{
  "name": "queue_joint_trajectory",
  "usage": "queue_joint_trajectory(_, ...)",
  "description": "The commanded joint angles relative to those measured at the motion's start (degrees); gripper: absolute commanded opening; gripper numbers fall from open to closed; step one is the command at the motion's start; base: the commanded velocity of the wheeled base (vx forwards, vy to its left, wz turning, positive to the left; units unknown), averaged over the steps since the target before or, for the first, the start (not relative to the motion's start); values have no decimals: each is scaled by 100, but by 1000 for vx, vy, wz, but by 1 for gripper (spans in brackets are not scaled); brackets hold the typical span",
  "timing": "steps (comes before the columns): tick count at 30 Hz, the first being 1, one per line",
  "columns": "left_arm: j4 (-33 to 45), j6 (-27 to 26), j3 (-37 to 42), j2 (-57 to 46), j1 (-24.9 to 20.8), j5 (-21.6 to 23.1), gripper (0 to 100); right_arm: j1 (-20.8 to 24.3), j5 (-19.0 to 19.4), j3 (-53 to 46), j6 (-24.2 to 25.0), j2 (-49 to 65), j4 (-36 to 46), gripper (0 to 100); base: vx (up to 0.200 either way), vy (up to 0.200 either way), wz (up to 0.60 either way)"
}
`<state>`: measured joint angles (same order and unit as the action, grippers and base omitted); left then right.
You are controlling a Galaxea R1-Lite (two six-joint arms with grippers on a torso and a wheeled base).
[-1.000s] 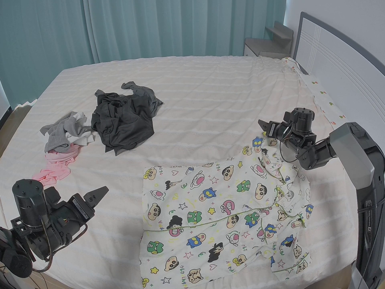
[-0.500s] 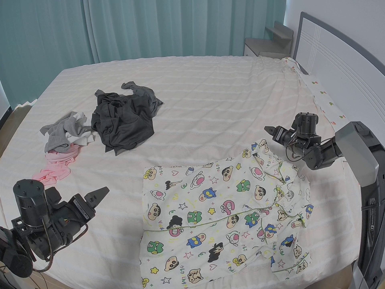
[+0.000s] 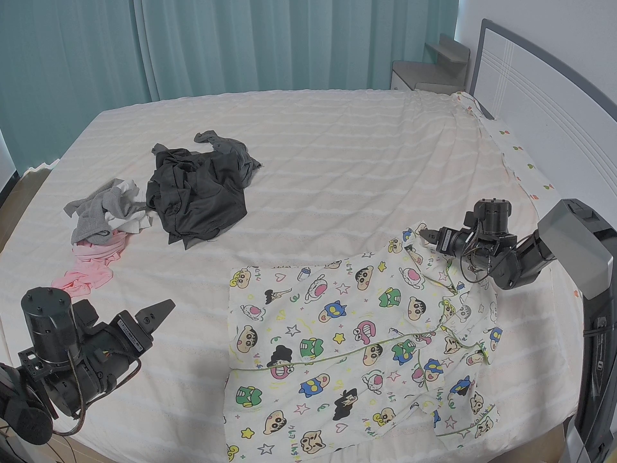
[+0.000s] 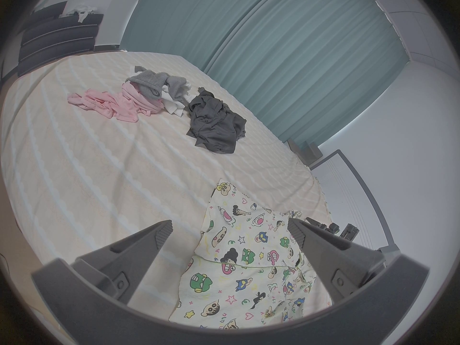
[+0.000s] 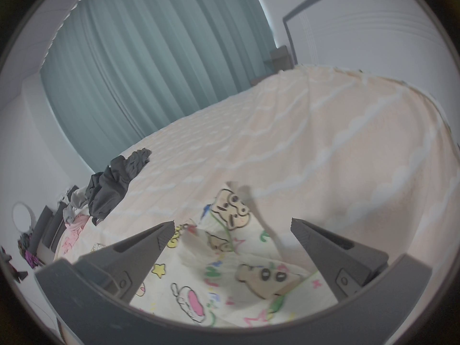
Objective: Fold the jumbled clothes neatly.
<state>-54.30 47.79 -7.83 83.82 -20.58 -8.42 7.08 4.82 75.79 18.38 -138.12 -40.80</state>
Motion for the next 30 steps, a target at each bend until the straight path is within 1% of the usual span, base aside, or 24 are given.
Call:
queue_joint_trajectory(1,-2,3,0,-6,1,-10,100,355,-77,-205,-151,-4,-306,100,0,0,0)
queue_joint_trajectory(3,-2,3,0,-6,1,-10,100,443,-156,-214,-248,4,-332,100,0,0,0)
queue_joint_trajectory(4,-2,3,0,-6,1,-10,100,487,-209,-214,-415,-13,-341,100,0,0,0)
queue_joint_trajectory(7,-2,3,0,-6,1,-1,100,540,-227,-275,-696,-57,-349,100,0,0,0)
queue_joint_trajectory(9,-2,3,0,-6,1,-10,100,566,-253,-266,-748,-119,-349,100,0,0,0)
queue_joint_trajectory(12,-2,3,0,-15,1,-10,100,566,-394,-187,-766,-207,-349,100,0,0,0)
queue_joint_trajectory(13,-2,3,0,-15,1,-10,100,549,-525,-117,-810,-303,-341,0,0,0,0)
queue_joint_trajectory(17,-2,3,0,20,1,-10,100,513,-596,-38,-1030,-497,-349,0,0,0,0)
queue_joint_trajectory(20,-2,3,0,3,1,-10,100,487,-710,-12,-1065,-549,-367,0,0,0,0)
queue_joint_trajectory(22,-2,3,0,3,1,-10,100,478,-719,-12,-1065,-541,-367,0,0,0,0)
queue_joint_trajectory(26,-2,3,0,11,1,-1,100,338,-807,-38,-1082,-418,-701,0,0,0,0)
queue_joint_trajectory(30,-2,3,0,3,1,-10,100,100,-833,-20,-1091,-215,-754,0,0,0,0)
